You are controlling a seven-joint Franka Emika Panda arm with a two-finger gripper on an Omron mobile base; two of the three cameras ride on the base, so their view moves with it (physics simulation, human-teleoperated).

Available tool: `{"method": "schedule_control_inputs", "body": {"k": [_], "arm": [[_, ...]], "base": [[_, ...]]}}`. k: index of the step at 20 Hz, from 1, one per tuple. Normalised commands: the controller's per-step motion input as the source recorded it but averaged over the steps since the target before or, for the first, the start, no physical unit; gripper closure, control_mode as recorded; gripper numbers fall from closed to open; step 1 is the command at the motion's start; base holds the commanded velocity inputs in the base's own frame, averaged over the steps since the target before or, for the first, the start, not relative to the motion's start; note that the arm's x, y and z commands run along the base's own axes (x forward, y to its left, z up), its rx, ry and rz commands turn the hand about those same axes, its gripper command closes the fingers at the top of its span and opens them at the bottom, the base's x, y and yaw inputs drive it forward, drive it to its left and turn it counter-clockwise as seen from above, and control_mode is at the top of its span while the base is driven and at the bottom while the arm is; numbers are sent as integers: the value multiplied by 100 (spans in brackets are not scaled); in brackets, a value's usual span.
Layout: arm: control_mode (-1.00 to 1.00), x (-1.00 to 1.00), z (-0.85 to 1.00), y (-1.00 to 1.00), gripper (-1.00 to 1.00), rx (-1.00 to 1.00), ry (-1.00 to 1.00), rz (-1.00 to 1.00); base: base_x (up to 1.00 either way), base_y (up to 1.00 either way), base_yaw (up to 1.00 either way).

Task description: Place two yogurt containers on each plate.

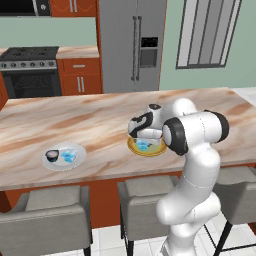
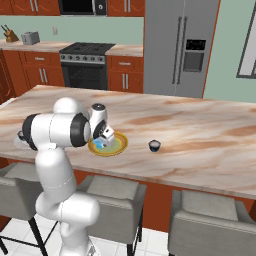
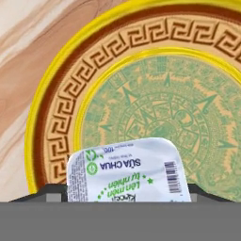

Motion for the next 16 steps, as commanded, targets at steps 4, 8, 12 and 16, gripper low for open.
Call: {"method": "schedule_control_inputs", "body": {"k": [4,8,12,16], "arm": [[-100,0,0,-17,-100,6,-1,0],[-100,0,0,-21,-100,5,0,0],[-100,0,13,-18,-100,4,-4,4],[-100,-3,45,-6,-100,1,-11,2]], "base": [[0,0,0],[0,0,0],[0,0,0],[0,0,0]]}}
